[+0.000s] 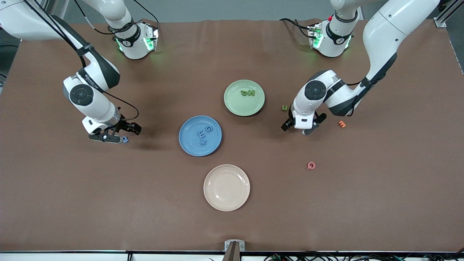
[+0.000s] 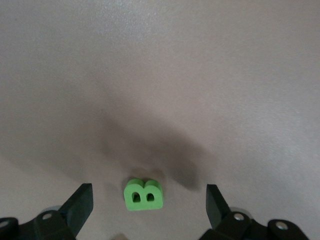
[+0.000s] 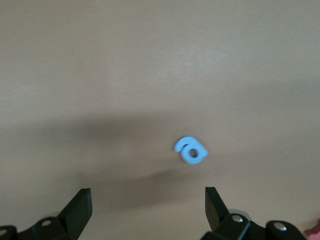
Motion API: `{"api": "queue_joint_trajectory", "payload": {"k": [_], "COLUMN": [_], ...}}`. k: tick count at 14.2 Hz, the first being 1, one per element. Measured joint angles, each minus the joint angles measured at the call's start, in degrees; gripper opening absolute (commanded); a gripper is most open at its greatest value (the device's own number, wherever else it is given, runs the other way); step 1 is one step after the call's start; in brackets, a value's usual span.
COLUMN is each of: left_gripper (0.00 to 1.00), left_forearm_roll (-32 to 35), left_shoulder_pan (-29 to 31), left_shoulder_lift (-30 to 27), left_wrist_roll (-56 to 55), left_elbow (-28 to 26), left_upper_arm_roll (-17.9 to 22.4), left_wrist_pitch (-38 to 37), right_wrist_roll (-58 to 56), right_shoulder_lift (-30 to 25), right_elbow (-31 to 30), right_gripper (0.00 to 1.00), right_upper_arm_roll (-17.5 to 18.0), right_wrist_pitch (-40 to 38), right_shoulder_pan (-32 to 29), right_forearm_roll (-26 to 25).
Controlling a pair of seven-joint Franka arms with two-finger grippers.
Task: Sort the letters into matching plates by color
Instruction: 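Grasp green B with the left gripper while the right gripper grasps blue e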
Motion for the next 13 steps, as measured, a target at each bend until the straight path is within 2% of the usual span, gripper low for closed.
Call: {"api": "queue_joint_trajectory", "payload": {"k": [4, 6, 10, 13], "left_gripper": [0.93, 0.80, 0.44, 0.31], "left_forearm_roll": [0.19, 0.20, 0.22, 0.22], "left_shoulder_pan": [-0.12, -0.52, -0.66, -0.57], "left_shoulder_lift": [1.35, 1.98, 2.02, 1.65], "left_wrist_roll": [-0.10, -0.12, -0.12, -0.17], "left_elbow": [0.01, 0.02, 0.27, 0.29], "left_upper_arm_roll": [0.02, 0.03, -0.04, -0.37], "left_wrist_pitch": [0.03, 0.05, 0.72, -0.09], "right_wrist_roll": [-0.09, -0.32, -0.54, -0.58], "right_shoulder_lift": [0.98, 3.07, 6.33, 6.63], "right_elbow": [-0.59, -0.72, -0.69, 0.12], "right_gripper": [1.00, 1.00, 1.00, 1.00], "right_upper_arm_roll": [-3.63, -5.97, -7.37, -9.10], "right_wrist_pitch": [2.10, 3.68, 5.29, 5.88], "right_shoulder_pan": [-0.29, -0.30, -0.05, 1.78], "right_forearm_roll": [-4.76, -6.03, -6.66, -6.74]}}
